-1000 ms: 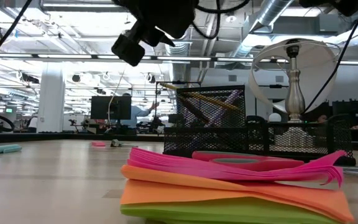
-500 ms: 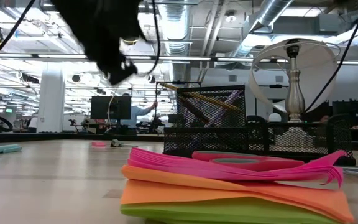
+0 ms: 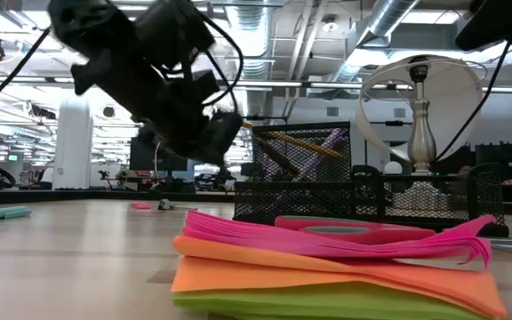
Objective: Pick and place office supplies into organizer
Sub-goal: Put the left yellow pencil into the desk organizer
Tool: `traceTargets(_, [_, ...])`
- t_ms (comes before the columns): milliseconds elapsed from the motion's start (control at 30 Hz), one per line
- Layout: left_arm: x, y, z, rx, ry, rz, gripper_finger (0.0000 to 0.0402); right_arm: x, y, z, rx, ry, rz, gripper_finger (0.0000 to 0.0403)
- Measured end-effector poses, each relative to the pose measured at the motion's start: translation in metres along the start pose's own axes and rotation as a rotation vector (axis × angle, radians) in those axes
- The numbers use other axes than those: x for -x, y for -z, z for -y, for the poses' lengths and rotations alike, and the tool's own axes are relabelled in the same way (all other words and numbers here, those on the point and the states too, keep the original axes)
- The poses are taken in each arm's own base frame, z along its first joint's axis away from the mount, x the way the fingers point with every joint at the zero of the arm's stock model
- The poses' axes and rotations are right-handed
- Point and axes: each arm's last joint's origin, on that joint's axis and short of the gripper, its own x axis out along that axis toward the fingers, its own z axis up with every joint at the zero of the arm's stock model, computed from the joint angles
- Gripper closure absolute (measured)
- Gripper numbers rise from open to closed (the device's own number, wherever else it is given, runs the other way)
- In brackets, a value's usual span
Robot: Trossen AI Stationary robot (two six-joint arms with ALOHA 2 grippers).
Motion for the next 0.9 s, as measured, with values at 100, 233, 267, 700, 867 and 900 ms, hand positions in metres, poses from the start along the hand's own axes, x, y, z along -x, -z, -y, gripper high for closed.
traceTargets(100, [0.002, -0.002, -0.001, 0.052, 0.064, 0.111, 0.0401, 0.000, 0.000, 0.000, 0.035, -0.009, -0.009, 0.0330])
traceTargets(233, [0.005, -0.013, 0.003, 0.082, 0.193, 0.205, 0.0401, 0.001, 0.001, -0.001, 0.042, -0.015, -0.011, 0.0330])
traceTargets(267, [0.006, -0.015, 0.004, 0.084, 0.229, 0.222, 0.0401, 0.001, 0.001, -0.001, 0.045, -0.017, -0.014, 0.0330])
traceTargets(700, [0.021, -0.033, 0.013, -0.001, 0.378, 0.396, 0.0401, 0.001, 0.001, -0.001, 0.046, -0.023, -0.019, 0.0330])
traceTargets(867, [0.026, -0.033, 0.017, -0.041, 0.421, 0.420, 0.0401, 0.001, 0.001, -0.001, 0.046, -0.023, -0.019, 0.0330])
traceTargets(900, [0.027, -0.032, 0.018, -0.042, 0.425, 0.419, 0.0401, 0.001, 0.001, -0.001, 0.045, -0.023, -0.018, 0.0330])
